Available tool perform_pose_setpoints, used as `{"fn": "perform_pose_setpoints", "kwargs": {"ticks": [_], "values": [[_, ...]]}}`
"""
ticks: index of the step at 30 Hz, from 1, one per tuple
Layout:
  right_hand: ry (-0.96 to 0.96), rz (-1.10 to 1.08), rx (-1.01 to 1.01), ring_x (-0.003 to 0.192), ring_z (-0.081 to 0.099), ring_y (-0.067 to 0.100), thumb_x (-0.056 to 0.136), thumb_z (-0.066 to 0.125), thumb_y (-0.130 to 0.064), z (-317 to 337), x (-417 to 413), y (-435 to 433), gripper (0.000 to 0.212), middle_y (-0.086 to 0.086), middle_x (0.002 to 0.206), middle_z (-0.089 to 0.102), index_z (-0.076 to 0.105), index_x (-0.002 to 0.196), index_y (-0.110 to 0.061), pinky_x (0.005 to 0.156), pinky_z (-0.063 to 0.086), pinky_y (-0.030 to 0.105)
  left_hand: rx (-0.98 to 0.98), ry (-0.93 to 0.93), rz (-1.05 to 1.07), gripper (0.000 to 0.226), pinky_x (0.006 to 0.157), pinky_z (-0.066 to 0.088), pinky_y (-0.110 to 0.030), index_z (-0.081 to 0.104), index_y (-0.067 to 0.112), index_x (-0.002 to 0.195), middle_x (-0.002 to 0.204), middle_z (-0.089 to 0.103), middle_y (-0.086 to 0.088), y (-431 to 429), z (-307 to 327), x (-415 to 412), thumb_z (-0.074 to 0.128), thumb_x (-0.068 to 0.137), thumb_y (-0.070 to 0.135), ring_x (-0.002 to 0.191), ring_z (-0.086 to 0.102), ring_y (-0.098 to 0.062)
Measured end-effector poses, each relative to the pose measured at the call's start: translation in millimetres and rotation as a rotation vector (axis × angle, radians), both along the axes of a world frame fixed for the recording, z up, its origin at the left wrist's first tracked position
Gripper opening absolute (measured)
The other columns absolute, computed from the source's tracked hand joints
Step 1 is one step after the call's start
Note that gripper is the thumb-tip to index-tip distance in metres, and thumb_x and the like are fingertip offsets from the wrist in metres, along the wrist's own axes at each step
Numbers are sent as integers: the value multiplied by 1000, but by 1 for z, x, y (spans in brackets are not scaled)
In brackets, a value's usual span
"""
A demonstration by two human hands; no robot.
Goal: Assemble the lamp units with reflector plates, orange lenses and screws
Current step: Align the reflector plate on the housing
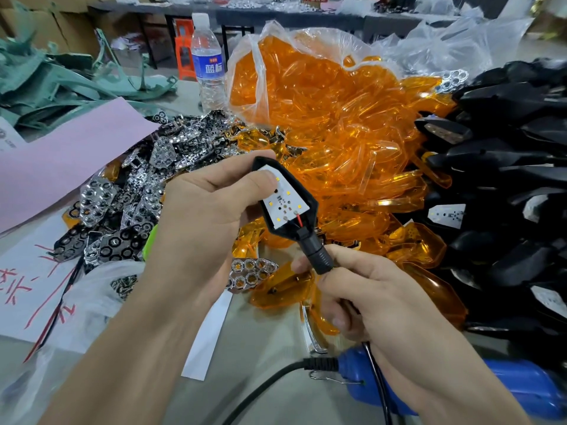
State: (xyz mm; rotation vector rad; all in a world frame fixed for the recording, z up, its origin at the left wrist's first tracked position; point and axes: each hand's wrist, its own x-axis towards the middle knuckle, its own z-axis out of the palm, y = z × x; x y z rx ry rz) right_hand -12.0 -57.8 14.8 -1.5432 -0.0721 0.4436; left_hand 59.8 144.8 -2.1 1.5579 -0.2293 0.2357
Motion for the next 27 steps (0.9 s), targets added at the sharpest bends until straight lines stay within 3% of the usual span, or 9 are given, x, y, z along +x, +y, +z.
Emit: {"fn": "perform_pose_setpoints", "kwargs": {"ticks": [3, 6, 10, 14, 18, 21, 23, 27], "values": [[-51, 15, -16, 42, 37, 6, 97, 57, -28, 2, 0, 1, 21, 3, 53, 45, 77, 94, -25, 41, 31, 14, 30, -14, 15, 28, 94, 58, -59, 77, 32, 118, 111, 79, 2, -1, 3, -1, 75, 91, 41, 106, 75, -25], [-65, 0, -21, 44, 35, 6, 83, 57, -51, 2, -1, 1, 33, -1, 53, 40, 78, 95, -30, 42, 30, 13, 38, -19, 24, 25, 93, 58, -61, 79, 36, 111, 106, 79, 5, -3, 7, -4, 75, 87, 42, 102, 75, -24], [-58, 6, 0, 42, 29, 4, 80, 56, -50, 1, -1, 0, 33, -5, 53, 34, 79, 98, -34, 41, 28, 15, -1, 2, 11, 19, 92, 60, -55, 81, 37, 104, 100, 79, 6, -7, 14, -11, 75, 85, 37, 97, 75, -21], [-49, -16, -5, 45, 25, 8, 84, 56, -49, -1, -1, -1, 33, -8, 53, 33, 78, 99, -31, 42, 26, 20, -195, 84, 14, 18, 74, 61, -31, 84, 23, 95, 90, 79, -3, -14, 20, -18, 81, 78, 17, 82, 75, -19], [-28, -22, 13, 46, 23, 10, 85, 57, -48, -1, -2, -2, 33, -8, 53, 32, 78, 97, -26, 43, 23, 23, -256, 137, 40, 27, 73, 62, -30, 84, 19, 93, 93, 79, -10, -20, 26, -22, 74, 71, 30, 83, 75, -21], [10, -16, 65, 47, 19, 11, 85, 57, -44, 0, -2, -4, 33, -7, 53, 30, 77, 96, -21, 44, 19, 25, -273, 134, 36, 18, 70, 60, -26, 84, 18, 91, 94, 80, -9, -23, 27, -22, 77, 80, 30, 83, 76, -18], [21, -11, 105, 48, 18, 12, 84, 58, -44, 0, -1, -6, 35, -7, 52, 29, 76, 98, -17, 45, 17, 26, -319, 133, 48, 23, 68, 59, -23, 83, 17, 91, 96, 80, -8, -24, 27, -22, 66, 87, 32, 83, 76, -16], [-3, -24, 152, 49, 17, 13, 81, 59, -45, 1, 0, -7, 37, -5, 54, 28, 76, 98, -16, 46, 16, 28, -364, 121, 76, 35, 75, 60, -24, 78, 9, 106, 105, 79, -13, -21, 30, -23, 56, 89, 30, 94, 77, -22]]}}
